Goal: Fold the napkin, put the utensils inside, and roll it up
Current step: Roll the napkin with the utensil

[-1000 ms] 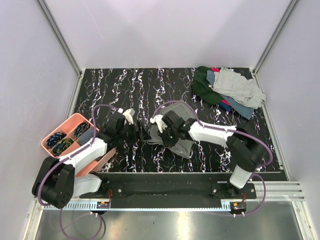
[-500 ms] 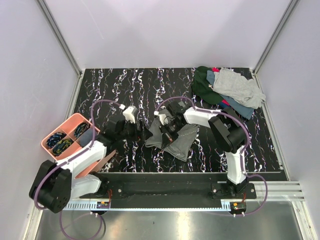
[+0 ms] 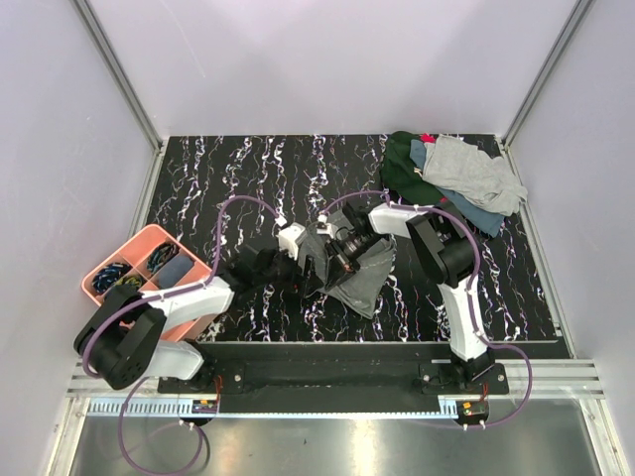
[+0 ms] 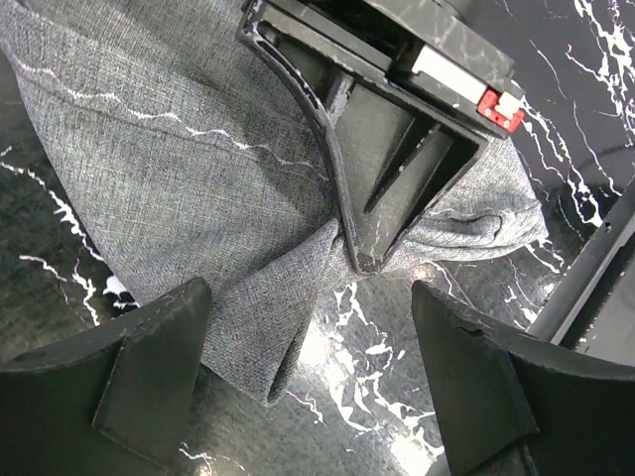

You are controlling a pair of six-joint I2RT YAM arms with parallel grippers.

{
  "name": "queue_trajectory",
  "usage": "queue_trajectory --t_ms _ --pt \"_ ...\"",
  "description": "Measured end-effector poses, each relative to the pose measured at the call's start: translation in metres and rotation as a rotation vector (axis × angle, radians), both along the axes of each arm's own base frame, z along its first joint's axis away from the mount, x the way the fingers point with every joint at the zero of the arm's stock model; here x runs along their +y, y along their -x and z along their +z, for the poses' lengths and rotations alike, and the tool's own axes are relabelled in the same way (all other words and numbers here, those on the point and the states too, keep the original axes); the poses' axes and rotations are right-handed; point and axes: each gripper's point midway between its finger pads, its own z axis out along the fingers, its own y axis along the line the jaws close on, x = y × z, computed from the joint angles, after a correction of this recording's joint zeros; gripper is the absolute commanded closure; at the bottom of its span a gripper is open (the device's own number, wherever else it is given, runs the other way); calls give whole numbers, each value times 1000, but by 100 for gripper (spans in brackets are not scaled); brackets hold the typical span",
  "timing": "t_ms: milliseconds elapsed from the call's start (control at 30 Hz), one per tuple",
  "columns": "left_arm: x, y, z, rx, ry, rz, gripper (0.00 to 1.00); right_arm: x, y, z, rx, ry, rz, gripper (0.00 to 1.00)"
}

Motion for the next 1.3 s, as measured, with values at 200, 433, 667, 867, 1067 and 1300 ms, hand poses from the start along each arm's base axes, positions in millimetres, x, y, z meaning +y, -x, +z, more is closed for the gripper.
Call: queue_trajectory --t_ms 200,433,667,867,1067,1300 --pt "-1 0 -3 -15 -13 -18 20 -2 -3 1 43 -18 -14 100" --pt "-1 1 -8 -14 -36 -16 33 -3 -7 -1 92 -34 -32 100" --pt "4 5 -25 -11 -119 -3 48 -2 -8 -2 112 -48 -36 100" --pt "8 2 -30 -35 -174 14 80 -3 -9 -1 116 -52 -38 100" --pt "7 -5 -37 -16 -220 24 100 -3 -10 -1 114 -48 -41 99" --pt "7 -5 -39 20 -257 16 100 -6 -17 7 54 -18 -50 60"
